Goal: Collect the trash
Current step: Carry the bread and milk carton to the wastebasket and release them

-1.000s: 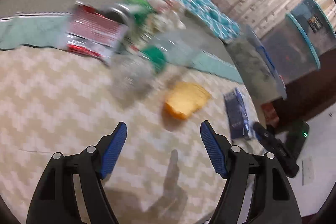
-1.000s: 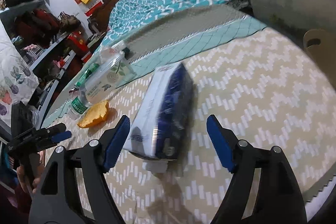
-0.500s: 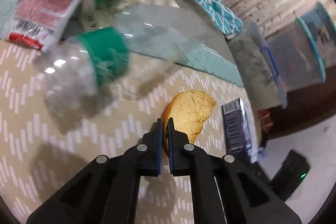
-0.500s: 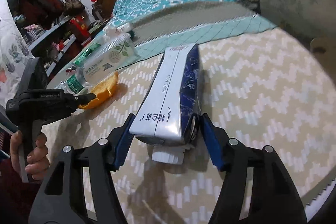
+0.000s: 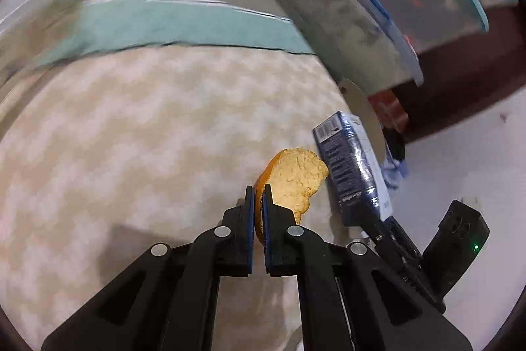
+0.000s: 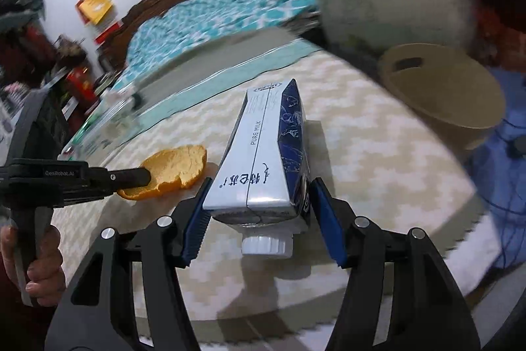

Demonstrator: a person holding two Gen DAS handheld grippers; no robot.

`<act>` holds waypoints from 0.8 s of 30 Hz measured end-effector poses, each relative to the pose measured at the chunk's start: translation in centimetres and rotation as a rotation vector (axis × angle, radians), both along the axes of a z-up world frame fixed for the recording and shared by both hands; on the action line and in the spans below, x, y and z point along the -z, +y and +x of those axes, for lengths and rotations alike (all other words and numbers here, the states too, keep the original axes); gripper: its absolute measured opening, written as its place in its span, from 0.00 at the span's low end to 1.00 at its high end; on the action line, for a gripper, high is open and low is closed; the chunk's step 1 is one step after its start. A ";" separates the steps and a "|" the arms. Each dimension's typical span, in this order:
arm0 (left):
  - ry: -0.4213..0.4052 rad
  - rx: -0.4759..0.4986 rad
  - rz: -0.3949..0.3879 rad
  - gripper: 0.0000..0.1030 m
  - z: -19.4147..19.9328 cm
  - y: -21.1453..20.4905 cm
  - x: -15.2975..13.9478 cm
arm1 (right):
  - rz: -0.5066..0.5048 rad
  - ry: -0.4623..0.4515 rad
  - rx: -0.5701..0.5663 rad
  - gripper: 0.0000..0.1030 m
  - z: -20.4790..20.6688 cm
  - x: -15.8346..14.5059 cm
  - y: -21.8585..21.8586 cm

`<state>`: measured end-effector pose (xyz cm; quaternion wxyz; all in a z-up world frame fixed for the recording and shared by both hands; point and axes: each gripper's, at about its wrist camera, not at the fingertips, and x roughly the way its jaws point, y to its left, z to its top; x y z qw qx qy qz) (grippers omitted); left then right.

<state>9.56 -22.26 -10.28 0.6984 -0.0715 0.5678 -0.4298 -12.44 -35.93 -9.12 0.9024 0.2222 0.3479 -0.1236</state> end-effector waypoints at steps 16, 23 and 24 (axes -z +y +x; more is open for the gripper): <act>-0.074 0.246 0.037 0.04 -1.0 -22.4 -1.9 | 0.013 -0.036 0.288 0.59 -3.7 0.2 -15.1; -0.140 0.253 0.052 0.46 -1.2 -28.6 -1.7 | 0.064 -0.067 0.377 0.73 -4.2 0.4 -18.7; -0.149 0.249 0.048 0.46 -1.4 -28.6 -1.9 | 0.055 -0.080 0.383 0.73 -4.4 0.2 -18.5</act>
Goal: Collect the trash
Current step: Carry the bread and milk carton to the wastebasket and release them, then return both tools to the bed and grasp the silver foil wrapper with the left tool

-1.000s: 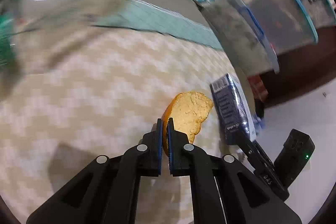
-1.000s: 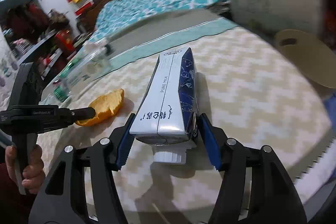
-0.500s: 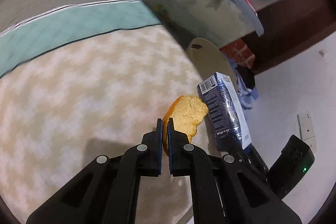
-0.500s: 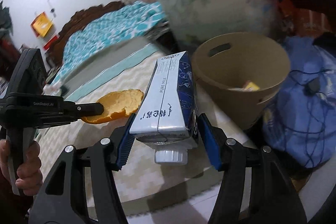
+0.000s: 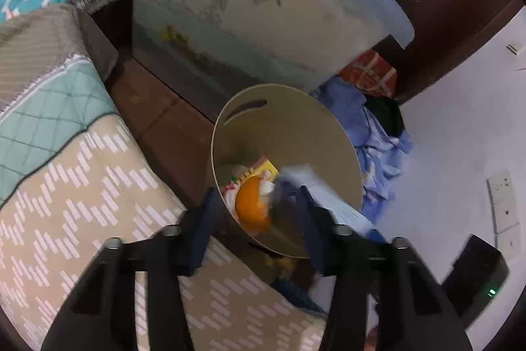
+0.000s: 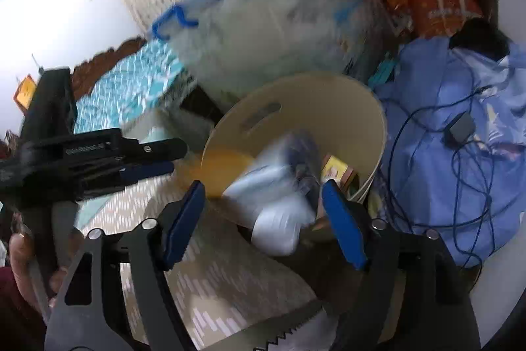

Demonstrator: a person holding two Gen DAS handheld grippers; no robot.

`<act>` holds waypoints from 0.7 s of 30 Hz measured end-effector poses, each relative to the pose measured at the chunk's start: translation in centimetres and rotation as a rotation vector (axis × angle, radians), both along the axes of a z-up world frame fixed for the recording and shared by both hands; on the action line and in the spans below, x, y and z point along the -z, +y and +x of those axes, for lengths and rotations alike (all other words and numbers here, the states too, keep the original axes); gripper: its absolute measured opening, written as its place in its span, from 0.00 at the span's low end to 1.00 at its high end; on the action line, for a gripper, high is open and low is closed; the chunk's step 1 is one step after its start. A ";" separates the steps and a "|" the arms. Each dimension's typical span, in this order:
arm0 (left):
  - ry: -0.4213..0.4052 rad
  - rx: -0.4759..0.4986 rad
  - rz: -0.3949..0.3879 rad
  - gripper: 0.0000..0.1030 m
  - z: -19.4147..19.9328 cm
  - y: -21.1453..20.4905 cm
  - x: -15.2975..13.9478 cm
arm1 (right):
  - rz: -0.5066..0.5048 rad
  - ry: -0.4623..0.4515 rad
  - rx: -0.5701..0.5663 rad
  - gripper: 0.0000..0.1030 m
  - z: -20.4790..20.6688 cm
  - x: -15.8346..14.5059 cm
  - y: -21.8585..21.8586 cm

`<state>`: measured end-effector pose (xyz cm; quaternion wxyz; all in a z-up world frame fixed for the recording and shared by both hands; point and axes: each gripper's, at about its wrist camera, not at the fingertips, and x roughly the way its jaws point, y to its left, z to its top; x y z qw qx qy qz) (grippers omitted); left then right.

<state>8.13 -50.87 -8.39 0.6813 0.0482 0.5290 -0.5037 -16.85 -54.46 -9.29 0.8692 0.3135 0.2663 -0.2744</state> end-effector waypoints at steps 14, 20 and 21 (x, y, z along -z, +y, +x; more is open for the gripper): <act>-0.265 -0.051 0.040 0.47 -1.4 19.1 -4.2 | 0.033 -0.098 -0.173 0.67 2.4 -2.2 7.1; -0.272 -0.312 0.047 0.48 2.8 34.6 -5.8 | 0.090 -0.081 -0.395 0.67 7.9 -2.4 14.4; -0.271 -0.379 0.041 0.48 3.6 37.6 -6.0 | 0.093 -0.071 -0.443 0.67 9.0 -2.4 16.1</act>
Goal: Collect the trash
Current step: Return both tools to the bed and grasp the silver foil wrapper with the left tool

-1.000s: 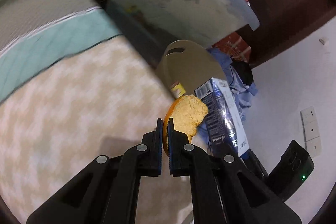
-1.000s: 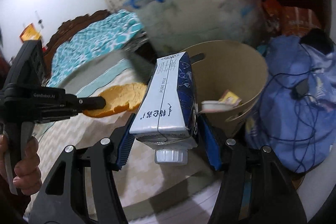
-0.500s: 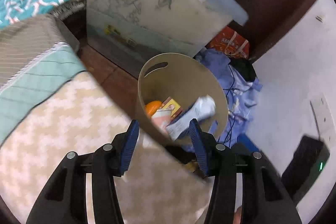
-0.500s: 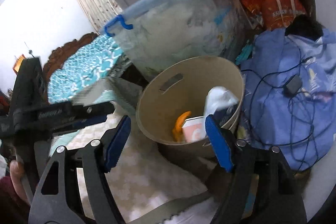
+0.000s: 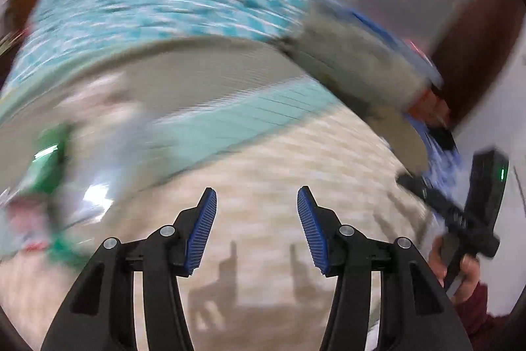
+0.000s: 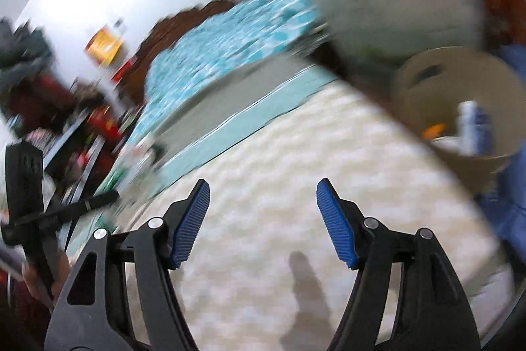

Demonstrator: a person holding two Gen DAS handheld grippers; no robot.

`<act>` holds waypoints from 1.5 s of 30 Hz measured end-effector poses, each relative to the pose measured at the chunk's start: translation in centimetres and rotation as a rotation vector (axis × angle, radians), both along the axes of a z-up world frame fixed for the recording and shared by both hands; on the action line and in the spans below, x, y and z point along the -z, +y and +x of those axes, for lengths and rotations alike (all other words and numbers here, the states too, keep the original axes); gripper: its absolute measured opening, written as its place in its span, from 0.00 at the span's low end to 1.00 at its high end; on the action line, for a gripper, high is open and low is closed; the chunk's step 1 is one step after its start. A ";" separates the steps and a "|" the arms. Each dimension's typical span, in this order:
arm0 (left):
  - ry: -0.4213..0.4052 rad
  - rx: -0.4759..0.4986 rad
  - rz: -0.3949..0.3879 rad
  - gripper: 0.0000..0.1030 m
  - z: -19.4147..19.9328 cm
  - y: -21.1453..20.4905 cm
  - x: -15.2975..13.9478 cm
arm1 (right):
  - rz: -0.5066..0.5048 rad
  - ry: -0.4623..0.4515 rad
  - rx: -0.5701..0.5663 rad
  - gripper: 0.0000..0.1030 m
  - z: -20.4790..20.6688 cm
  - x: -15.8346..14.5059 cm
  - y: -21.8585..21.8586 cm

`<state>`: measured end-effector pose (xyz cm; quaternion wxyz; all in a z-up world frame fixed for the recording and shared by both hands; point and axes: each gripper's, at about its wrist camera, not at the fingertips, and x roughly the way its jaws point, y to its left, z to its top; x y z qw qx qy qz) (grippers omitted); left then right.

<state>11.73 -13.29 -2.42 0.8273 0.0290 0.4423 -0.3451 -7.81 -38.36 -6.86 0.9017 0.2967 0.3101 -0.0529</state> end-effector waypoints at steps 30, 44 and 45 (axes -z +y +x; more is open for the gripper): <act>0.249 -0.237 -0.199 0.17 11.7 20.4 8.7 | 0.243 0.217 -0.386 0.79 19.5 3.9 27.1; 0.351 0.004 -0.287 0.06 1.9 10.7 8.2 | 0.176 0.192 -0.394 0.53 10.6 3.7 19.9; 0.354 0.023 -0.276 0.06 1.2 9.7 8.2 | 0.145 0.186 -0.391 0.53 9.4 3.5 19.2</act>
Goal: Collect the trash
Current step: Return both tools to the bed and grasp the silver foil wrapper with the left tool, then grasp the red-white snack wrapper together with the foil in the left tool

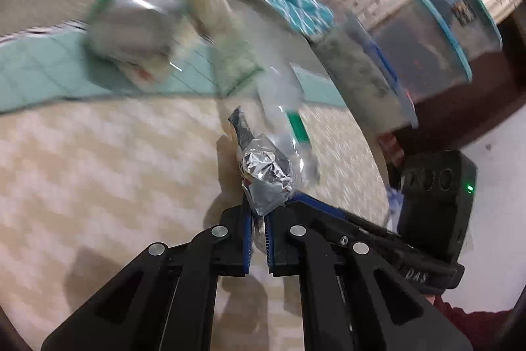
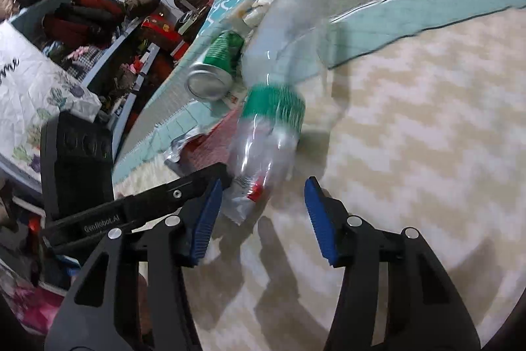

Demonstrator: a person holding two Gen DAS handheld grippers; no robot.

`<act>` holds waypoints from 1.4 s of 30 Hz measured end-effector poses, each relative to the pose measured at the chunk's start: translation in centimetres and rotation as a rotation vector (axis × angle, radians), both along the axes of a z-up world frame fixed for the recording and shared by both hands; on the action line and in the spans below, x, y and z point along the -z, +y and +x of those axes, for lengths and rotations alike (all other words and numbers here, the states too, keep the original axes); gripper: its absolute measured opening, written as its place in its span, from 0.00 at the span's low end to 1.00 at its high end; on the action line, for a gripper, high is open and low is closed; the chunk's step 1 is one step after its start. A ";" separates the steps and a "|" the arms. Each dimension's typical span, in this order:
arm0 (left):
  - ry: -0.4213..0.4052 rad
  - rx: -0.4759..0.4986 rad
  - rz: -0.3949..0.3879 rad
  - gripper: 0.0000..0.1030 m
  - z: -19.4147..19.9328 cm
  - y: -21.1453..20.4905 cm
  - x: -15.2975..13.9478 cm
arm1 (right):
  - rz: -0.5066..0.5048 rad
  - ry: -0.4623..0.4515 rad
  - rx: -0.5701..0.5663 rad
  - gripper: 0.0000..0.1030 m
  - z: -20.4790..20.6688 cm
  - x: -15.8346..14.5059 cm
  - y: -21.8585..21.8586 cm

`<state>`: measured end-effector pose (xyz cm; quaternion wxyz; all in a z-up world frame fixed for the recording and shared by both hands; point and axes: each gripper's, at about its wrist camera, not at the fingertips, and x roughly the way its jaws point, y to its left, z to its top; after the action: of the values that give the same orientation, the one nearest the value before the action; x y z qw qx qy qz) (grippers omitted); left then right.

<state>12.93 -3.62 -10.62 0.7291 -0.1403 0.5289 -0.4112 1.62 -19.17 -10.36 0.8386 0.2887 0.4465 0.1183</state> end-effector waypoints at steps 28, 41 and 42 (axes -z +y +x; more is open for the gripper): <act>-0.011 -0.186 0.068 0.06 -0.4 4.9 -0.7 | -0.404 -0.079 -0.106 0.81 3.3 -1.5 -4.7; -0.306 -0.293 0.384 0.19 -3.1 3.1 -0.8 | -0.401 -0.081 -0.061 0.78 2.5 -0.7 -3.3; -0.313 -0.292 0.390 0.20 -3.2 3.0 -0.9 | -0.400 -0.081 -0.062 0.78 2.6 -0.6 -3.3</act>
<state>9.69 -0.59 -9.77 0.8666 -0.0070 0.4532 -0.2089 4.18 -22.51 -9.72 0.8924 0.0975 0.4359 0.0644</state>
